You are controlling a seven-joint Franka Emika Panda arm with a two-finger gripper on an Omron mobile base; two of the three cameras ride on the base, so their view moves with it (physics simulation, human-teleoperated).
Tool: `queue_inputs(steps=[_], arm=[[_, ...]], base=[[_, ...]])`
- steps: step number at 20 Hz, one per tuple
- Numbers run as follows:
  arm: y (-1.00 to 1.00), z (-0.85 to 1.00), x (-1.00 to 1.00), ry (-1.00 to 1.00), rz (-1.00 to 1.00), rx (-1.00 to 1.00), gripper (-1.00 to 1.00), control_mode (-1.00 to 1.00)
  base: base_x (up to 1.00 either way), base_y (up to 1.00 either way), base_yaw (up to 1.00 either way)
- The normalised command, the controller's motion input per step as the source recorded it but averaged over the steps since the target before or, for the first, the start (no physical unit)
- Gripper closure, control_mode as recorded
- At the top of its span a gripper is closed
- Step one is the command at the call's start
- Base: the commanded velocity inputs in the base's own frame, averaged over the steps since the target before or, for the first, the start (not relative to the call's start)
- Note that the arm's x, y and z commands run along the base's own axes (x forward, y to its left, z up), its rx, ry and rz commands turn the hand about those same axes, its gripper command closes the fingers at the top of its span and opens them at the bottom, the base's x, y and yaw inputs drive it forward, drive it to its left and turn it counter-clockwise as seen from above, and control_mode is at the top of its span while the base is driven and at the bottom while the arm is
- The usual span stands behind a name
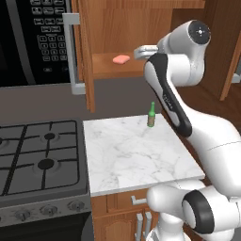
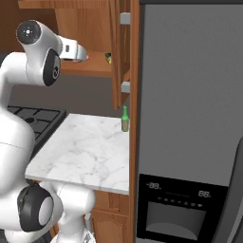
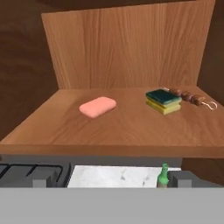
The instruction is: Pick the bar soap and sponge from the cabinet and place them on the counter.
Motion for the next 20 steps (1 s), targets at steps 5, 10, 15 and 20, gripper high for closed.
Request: queue_inputs(steps=[5, 10, 15, 20], arm=[[0.17, 0.0, 0.13, 0.0, 0.0, 0.01, -1.0, -1.0], [0.15, 0.0, 0.14, 0.0, -0.01, 0.0, -1.0, -1.0], [0.01, -0.04, 0.28, 0.04, 0.0, 0.03, -1.0, -1.0], [0.01, -0.05, 0.31, 0.06, -0.01, 0.02, -1.0, -1.0]], base=[[0.0, 0.0, 0.0], [0.0, 0.0, 0.0], [0.0, 0.0, 0.0], [0.0, 0.0, 0.0]])
